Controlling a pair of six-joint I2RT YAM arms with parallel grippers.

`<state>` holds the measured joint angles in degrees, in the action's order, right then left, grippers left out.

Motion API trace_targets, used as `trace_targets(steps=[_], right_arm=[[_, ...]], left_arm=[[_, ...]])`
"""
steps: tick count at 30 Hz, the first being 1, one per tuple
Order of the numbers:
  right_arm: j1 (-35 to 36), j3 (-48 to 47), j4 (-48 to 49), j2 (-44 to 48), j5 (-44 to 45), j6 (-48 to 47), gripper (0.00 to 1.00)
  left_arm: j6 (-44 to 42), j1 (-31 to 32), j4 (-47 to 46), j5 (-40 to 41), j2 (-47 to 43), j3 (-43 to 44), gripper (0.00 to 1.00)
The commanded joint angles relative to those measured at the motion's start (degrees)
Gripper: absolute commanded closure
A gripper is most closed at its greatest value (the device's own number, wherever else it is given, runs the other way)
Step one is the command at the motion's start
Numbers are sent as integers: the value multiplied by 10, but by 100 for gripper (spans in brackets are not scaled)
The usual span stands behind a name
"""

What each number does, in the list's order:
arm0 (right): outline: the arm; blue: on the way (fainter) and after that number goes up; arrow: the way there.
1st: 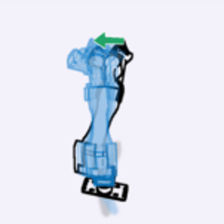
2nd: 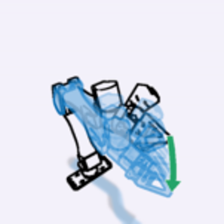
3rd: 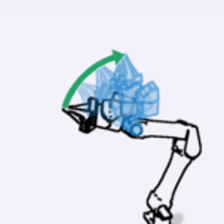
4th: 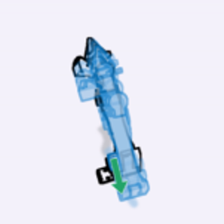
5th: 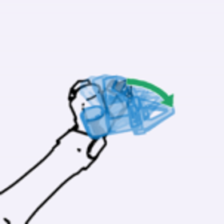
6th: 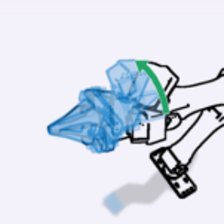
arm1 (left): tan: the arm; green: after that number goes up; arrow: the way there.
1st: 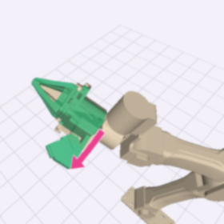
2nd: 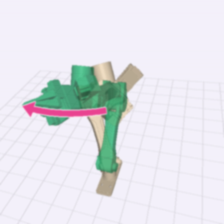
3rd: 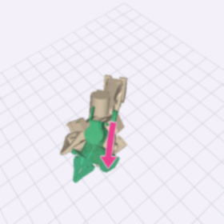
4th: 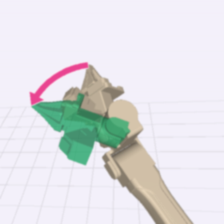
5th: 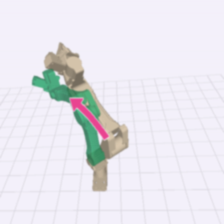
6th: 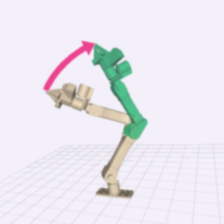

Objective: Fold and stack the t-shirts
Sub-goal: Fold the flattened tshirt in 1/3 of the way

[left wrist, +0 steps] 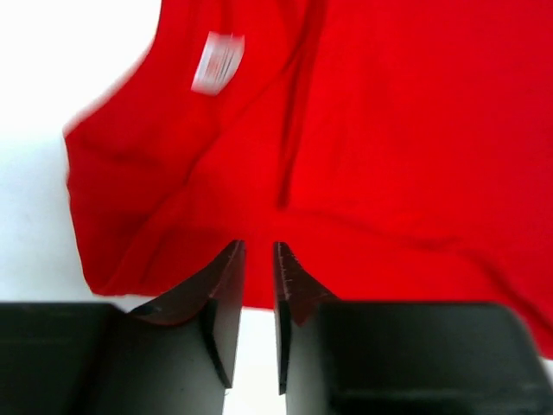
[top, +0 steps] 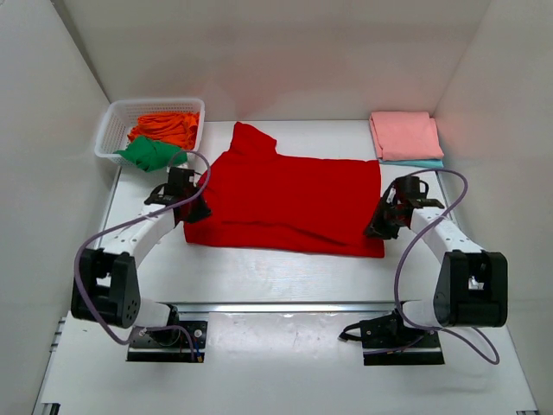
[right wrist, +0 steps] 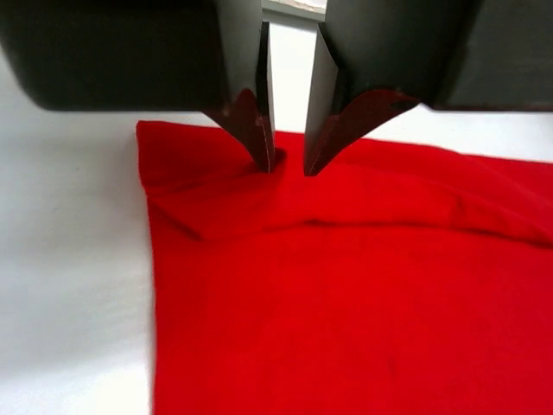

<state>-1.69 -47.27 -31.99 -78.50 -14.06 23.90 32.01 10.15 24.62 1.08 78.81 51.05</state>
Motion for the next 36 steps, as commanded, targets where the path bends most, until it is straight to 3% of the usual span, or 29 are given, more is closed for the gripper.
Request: trace_targets(steps=[1, 6, 8, 10, 17, 27, 36], right_arm=[[8, 19, 24, 12, -8, 12, 83], [10, 4, 49, -38, -17, 6, 86], [-6, 2, 80, -53, -19, 1, 96], [-29, -9, 99, -74, -19, -10, 99], [-91, -114, 82, -162, 0, -52, 100], [-73, -93, 64, -69, -5, -55, 95], [13, 13, 107, -43, -15, -18, 96]], left_arm=[[6, 15, 31, 13, 28, -10, 70], [30, 37, 21, 46, 76, -4, 72], [29, 37, 24, 52, 86, -2, 72], [24, 42, 38, 66, 99, 6, 72], [17, 31, 46, 72, 86, -28, 74], [0, 25, 51, 80, 79, -42, 74], [32, 43, -3, 122, 16, -62, 81]])
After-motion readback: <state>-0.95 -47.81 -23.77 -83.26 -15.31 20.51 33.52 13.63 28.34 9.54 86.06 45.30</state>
